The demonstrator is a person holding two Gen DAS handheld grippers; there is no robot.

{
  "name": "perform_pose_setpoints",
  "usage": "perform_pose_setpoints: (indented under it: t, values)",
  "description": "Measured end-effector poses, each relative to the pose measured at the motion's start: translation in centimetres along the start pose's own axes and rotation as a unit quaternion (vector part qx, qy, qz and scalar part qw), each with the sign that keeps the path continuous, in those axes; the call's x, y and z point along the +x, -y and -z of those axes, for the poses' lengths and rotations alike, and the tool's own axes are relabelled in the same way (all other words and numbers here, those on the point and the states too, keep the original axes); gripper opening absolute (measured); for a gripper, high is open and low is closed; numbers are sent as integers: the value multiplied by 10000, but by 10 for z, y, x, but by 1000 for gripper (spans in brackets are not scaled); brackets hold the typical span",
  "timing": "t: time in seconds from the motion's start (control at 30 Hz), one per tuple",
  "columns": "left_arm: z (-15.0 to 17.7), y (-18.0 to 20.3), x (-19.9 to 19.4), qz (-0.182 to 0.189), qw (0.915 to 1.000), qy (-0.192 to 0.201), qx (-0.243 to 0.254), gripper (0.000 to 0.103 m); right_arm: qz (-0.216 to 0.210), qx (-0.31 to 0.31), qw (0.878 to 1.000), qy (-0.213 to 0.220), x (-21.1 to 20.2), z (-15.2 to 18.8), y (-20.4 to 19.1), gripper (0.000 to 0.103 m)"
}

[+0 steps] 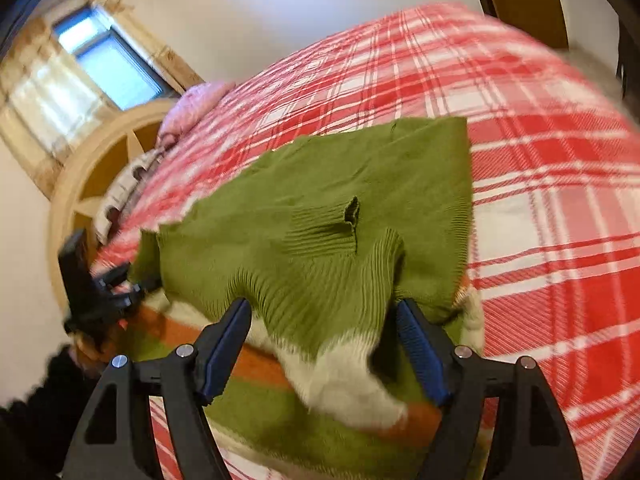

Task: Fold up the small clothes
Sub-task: 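Grasp the ribbed edge of the folded sweater with both grippers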

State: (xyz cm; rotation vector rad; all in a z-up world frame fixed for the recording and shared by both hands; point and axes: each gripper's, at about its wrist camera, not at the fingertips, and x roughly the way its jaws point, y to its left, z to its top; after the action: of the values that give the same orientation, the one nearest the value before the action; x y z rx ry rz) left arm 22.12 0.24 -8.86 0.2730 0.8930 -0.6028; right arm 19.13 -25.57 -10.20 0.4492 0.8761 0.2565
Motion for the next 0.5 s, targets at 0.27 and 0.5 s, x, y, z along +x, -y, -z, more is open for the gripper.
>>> perform_pose_setpoints:
  t: [0.27, 0.5]
  values:
    - [-9, -12, 5, 530, 9974, -70, -481, 57, -180, 156, 9990, -379, 25, -6, 8, 16]
    - [-8, -19, 4, 504, 9934, -157, -1016, 9, 260, -646, 9974, 201, -4, 7, -30, 12]
